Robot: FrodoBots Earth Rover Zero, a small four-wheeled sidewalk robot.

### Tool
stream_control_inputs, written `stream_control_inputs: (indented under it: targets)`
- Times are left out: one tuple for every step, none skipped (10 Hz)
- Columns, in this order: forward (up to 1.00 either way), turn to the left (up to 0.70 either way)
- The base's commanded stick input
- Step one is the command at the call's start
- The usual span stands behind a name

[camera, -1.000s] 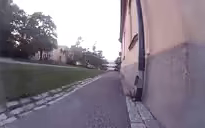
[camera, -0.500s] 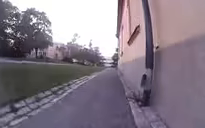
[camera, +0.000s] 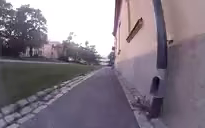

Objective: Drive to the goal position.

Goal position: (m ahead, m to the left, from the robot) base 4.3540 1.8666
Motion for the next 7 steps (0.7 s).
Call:
stream_control_inputs:
  targets:
    - [0.85, 0.0]
    - [0.85, 0.0]
    - [0.85, 0.0]
    - [0.85, 0.0]
    - [0.85, 0.0]
    - [0.85, 0.0]
    - [0.85, 0.0]
